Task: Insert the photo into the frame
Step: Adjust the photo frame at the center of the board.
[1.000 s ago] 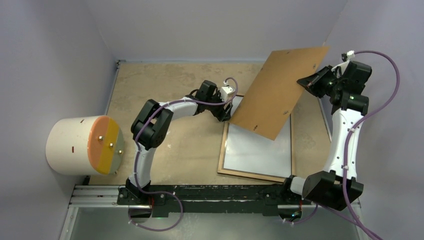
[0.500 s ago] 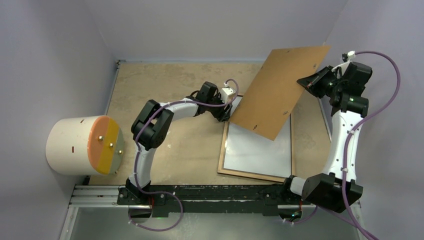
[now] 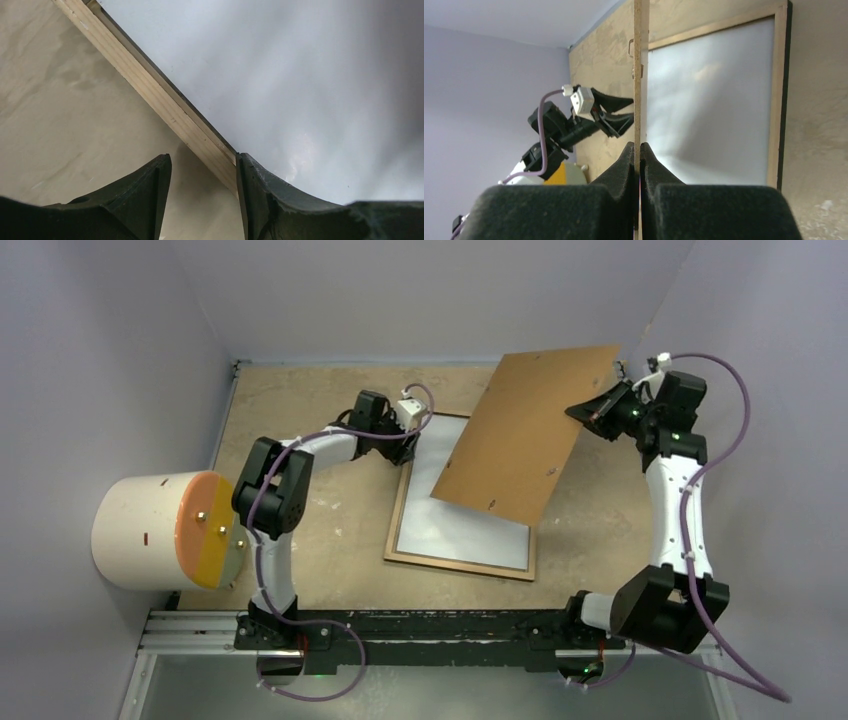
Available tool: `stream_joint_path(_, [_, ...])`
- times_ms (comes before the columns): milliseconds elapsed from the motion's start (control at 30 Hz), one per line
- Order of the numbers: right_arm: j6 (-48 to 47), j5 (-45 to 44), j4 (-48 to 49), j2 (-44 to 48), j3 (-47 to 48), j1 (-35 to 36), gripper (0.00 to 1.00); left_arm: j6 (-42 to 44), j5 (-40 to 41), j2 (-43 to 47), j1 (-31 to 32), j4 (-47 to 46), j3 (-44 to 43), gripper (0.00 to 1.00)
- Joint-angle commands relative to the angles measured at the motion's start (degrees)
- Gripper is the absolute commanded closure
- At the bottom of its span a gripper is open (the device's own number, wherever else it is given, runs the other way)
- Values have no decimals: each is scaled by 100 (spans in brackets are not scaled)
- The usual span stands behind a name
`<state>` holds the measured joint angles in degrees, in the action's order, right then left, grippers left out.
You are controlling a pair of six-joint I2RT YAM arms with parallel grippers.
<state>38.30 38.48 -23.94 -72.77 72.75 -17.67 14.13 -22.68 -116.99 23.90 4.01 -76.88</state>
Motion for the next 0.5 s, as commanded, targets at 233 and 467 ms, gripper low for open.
stream_joint_path(233, [1122, 961, 1922, -491, -585, 1125, 100, 1680, 214, 837, -650, 615, 410, 48])
stream_joint_path(467, [1133, 1376, 2352, -1096, -517, 1614, 100, 1821, 181, 1221, -890, 504, 200, 31])
